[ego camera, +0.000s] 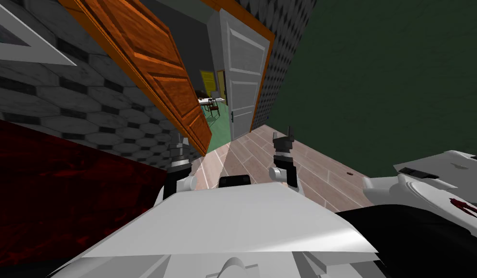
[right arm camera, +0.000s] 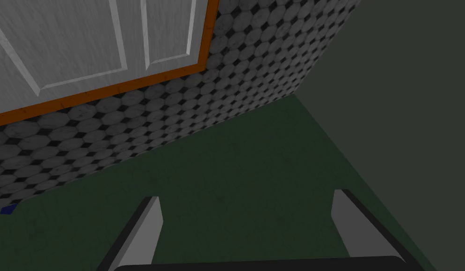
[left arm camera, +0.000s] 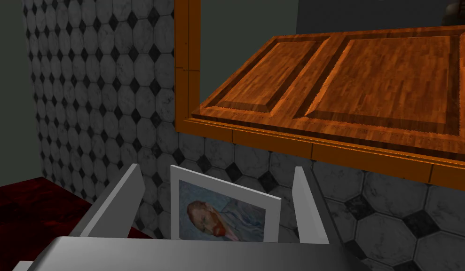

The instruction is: Push the door open

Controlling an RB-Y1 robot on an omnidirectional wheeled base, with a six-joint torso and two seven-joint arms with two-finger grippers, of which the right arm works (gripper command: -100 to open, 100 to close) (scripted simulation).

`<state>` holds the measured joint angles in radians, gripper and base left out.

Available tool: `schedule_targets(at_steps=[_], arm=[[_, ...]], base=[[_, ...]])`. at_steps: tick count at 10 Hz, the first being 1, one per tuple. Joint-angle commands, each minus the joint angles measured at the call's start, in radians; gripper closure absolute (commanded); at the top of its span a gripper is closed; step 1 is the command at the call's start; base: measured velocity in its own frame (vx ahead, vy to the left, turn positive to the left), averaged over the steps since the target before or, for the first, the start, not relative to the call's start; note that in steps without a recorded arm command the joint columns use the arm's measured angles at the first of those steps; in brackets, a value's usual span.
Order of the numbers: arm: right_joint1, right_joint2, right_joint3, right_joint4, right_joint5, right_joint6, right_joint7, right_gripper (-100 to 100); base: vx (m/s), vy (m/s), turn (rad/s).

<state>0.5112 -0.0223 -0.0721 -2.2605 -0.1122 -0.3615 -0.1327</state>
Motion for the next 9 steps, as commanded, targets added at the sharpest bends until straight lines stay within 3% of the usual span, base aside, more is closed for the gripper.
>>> schedule_targets(at_steps=[1,9], arm=[[-0.004,-0.008,-0.014,0.025,-0.001,-0.008,-0.025,-100],[-0.025,-0.039,-0.093,0.162,-0.007,-0.05,-0.157,-100]], base=[[0.047,0.058,0.149],[0.061,-0.047,0.235]])
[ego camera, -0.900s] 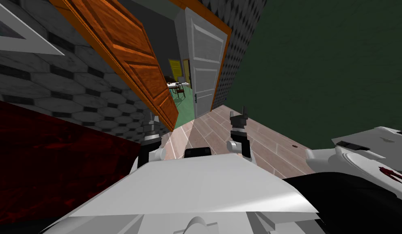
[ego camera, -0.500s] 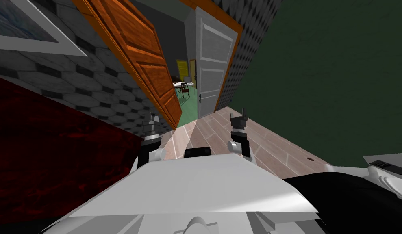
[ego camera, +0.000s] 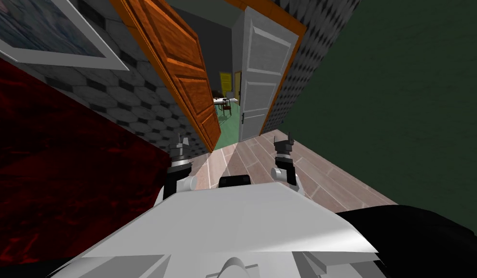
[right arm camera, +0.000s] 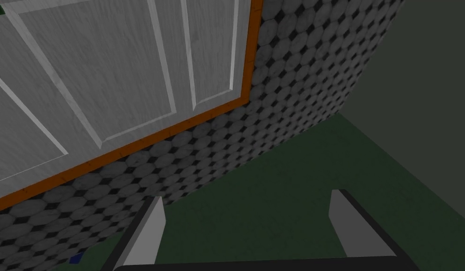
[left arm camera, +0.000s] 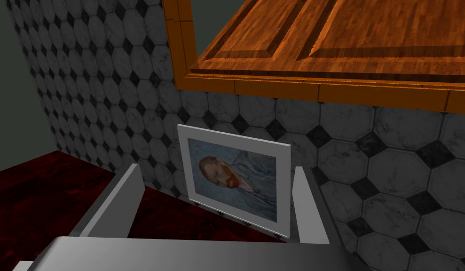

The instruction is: Push the door open

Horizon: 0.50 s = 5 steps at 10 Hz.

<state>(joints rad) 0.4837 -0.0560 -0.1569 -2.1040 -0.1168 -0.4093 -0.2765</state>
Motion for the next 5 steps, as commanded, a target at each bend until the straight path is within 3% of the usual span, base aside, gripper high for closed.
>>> schedule_targets(at_steps=[1,3,5], arm=[[-0.002,-0.01,-0.024,0.033,-0.004,-0.011,-0.041,-100],[-0.007,-0.015,-0.042,0.063,-0.005,-0.02,-0.07,-100],[-0.014,-0.023,-0.068,0.109,-0.007,-0.034,-0.115,-100]], base=[[0.065,-0.052,0.23],[0.062,-0.043,0.201],[0.066,-0.054,0.27]])
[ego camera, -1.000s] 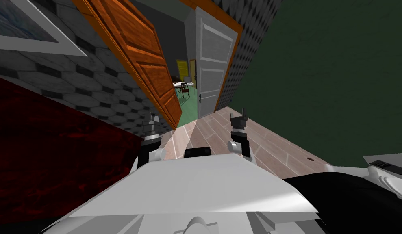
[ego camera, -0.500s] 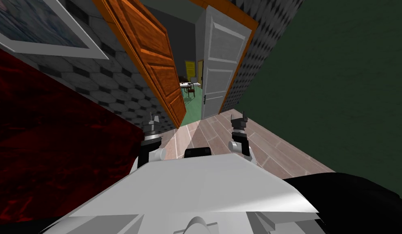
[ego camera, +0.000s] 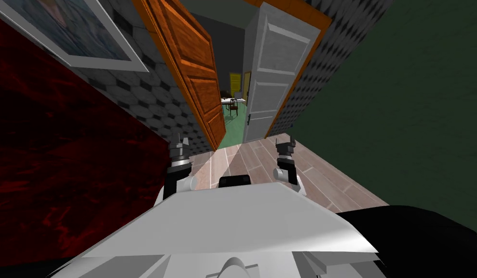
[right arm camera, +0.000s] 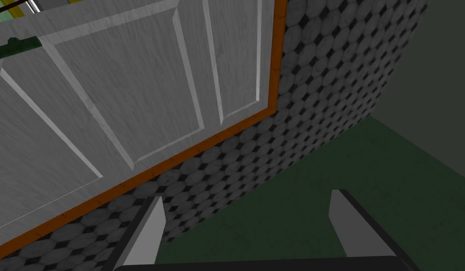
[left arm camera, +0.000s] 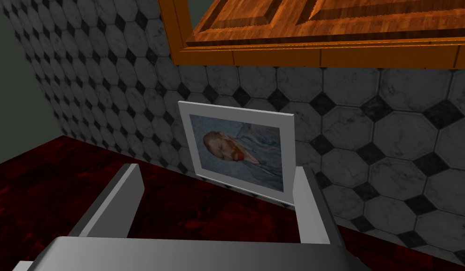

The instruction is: Push the door open

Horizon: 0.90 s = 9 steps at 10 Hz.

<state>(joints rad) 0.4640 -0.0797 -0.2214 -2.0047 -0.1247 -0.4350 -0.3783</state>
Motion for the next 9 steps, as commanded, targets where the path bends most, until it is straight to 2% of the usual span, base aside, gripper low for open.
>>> schedule_targets(at_steps=[1,9], arm=[[0.003,-0.002,-0.012,0.025,0.0,-0.014,-0.028,-100],[-0.019,-0.022,-0.095,0.169,-0.006,-0.058,-0.168,-100]], base=[[0.049,-0.056,0.178],[0.046,-0.051,0.196]])
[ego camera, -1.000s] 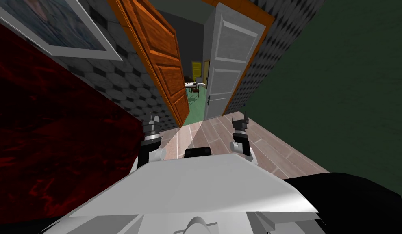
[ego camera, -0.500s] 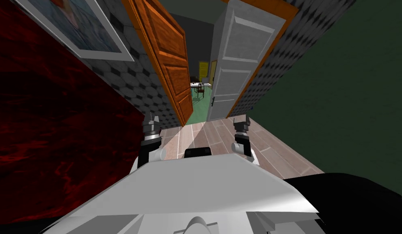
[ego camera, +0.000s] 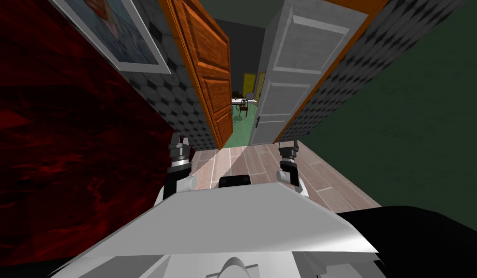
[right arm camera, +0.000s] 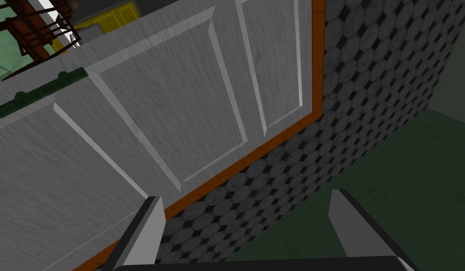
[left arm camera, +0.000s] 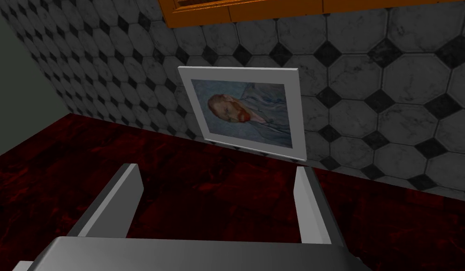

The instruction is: Push the door open

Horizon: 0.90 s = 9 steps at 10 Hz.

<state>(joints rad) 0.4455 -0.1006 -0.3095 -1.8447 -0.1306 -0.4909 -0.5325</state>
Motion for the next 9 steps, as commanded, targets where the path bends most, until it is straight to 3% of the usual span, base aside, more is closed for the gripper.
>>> schedule_targets(at_steps=[1,9], arm=[[-0.004,-0.003,-0.018,0.029,-0.001,-0.008,-0.033,-100],[-0.029,-0.022,-0.111,0.19,-0.009,-0.058,-0.19,-100]], base=[[0.051,-0.059,0.183],[0.045,-0.074,0.214]])
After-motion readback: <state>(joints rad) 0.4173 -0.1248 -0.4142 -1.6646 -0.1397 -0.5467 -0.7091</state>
